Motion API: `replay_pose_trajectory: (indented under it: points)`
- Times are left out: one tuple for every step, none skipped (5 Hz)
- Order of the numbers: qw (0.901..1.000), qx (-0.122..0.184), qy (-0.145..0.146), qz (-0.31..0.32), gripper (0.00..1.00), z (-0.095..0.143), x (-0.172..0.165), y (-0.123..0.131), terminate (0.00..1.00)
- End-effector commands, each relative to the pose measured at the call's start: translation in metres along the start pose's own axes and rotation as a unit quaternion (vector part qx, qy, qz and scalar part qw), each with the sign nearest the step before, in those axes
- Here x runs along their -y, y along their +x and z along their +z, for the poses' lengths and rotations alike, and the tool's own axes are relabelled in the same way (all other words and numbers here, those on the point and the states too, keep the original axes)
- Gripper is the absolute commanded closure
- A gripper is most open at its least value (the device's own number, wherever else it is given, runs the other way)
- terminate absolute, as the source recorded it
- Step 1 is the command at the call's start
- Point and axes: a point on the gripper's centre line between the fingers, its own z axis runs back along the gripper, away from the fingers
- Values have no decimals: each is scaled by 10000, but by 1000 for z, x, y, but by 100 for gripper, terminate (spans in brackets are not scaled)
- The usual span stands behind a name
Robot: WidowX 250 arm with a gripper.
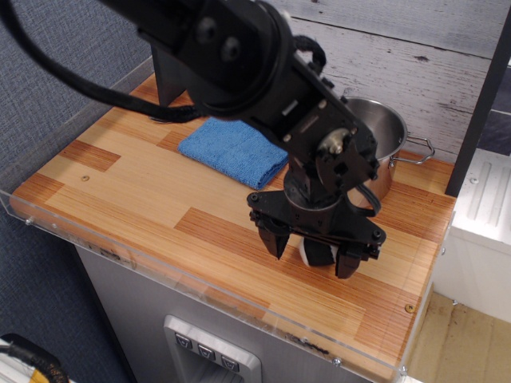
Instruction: PICK UPTHE PLASTIC BOX AND PUT IN THE BLUE TOWEL
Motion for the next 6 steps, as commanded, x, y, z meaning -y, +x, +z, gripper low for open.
replay_pose_trajectory:
  points:
    - [9999,159,-15,7,0,-5,1,13,0]
    - [9999,140,-4,16,0,-9,-1,13,0]
    - [9999,132,-31,16,0,-10,-3,13,0]
    - [9998,139,-159,67,0,-9,-2,14,0]
    - [9995,194,-230,73,100,-8,-2,13,0]
    - [9995,229,-196,59,100,-7,-1,12,0]
